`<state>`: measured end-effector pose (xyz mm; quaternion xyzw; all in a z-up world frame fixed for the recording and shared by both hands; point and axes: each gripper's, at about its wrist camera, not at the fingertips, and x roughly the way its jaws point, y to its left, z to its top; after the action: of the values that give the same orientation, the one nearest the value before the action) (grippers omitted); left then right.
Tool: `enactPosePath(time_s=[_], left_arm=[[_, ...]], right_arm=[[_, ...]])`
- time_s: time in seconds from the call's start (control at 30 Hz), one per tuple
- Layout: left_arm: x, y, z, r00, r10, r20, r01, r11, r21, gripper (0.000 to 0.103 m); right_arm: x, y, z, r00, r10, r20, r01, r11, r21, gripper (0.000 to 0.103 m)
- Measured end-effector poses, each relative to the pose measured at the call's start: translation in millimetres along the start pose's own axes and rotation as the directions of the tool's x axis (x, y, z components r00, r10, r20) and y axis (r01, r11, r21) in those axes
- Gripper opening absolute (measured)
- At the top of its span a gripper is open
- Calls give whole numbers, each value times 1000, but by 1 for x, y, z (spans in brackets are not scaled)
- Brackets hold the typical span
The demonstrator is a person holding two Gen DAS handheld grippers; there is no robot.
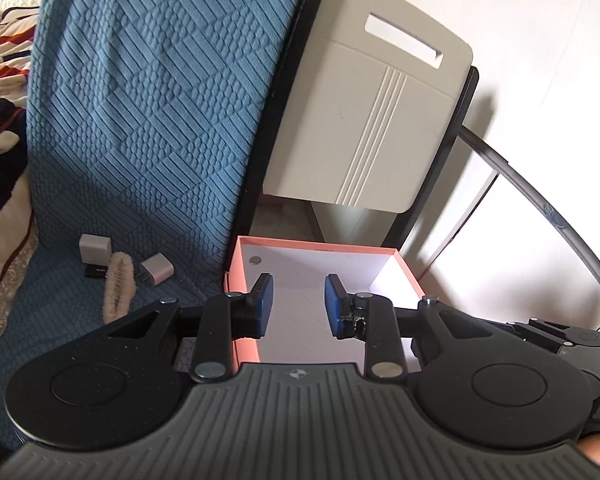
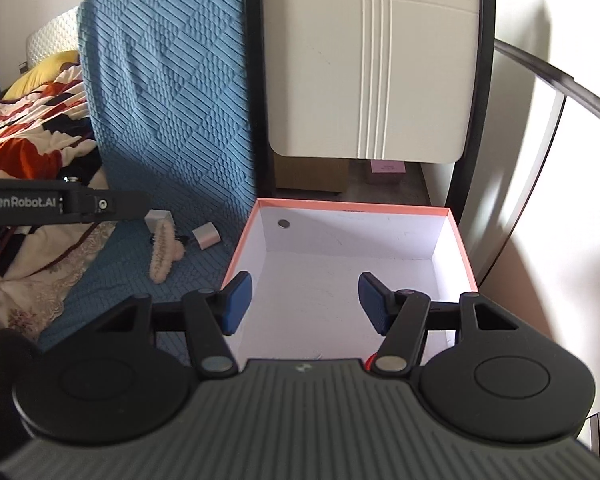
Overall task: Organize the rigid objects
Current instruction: 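Withdraw both open tools from the box back toward the cushion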
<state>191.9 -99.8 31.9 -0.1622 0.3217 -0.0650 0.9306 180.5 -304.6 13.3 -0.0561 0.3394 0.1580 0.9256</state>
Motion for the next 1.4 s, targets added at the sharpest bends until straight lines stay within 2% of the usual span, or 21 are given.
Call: enactPosePath(time_s=[0.47, 0.73, 1.13, 1.3, 1.4], left_arm=[[-57, 25, -11, 999, 18, 50, -20, 999, 49, 33], [-78, 44, -39, 998, 41, 49, -43, 998, 36, 33], [-81, 87, -74, 998, 63, 18, -62, 998, -30, 33], [-73, 105, -77, 998, 66, 9, -66, 998, -25, 33], [-64, 121, -77, 999, 35, 5, -35, 997, -68, 33]], right_arm=[[-29, 52, -18, 999, 21, 34, -20, 999, -33, 62], [-41, 79, -43, 999, 23, 44, -22, 999, -39, 62], [-27, 118, -88, 998, 50, -35, -51, 998, -22, 62], [-14, 132, -91, 997, 58, -50, -58, 998, -12, 62], [-4, 139, -88, 997, 59, -53, -60, 998, -23, 62]])
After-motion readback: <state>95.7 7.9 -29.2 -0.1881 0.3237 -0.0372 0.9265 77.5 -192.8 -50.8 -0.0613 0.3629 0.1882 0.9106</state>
